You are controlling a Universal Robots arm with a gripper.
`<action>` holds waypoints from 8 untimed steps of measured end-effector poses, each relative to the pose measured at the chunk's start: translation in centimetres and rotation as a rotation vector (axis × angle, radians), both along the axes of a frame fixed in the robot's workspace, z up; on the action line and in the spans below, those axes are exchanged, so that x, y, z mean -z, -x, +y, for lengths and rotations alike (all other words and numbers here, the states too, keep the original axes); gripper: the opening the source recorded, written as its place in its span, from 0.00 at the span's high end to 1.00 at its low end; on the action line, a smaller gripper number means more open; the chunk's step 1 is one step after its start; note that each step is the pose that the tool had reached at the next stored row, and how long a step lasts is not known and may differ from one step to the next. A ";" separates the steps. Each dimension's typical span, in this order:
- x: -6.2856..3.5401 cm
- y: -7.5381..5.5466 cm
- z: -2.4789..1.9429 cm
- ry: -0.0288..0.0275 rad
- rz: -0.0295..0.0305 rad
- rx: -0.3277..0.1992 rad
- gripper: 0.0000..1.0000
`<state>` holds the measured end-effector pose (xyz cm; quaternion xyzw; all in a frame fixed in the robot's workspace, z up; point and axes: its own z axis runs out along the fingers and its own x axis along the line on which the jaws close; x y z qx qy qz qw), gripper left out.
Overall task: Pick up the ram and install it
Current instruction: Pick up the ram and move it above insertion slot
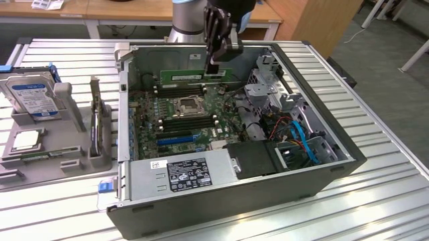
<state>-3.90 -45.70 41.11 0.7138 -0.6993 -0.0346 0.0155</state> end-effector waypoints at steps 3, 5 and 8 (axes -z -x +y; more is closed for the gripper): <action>0.01 0.0 0.27 0.0000 0.0000 0.000 0.88; 0.02 0.0 0.45 0.0000 0.0000 0.000 0.88; 0.03 0.0 0.74 0.0000 0.0000 0.000 0.88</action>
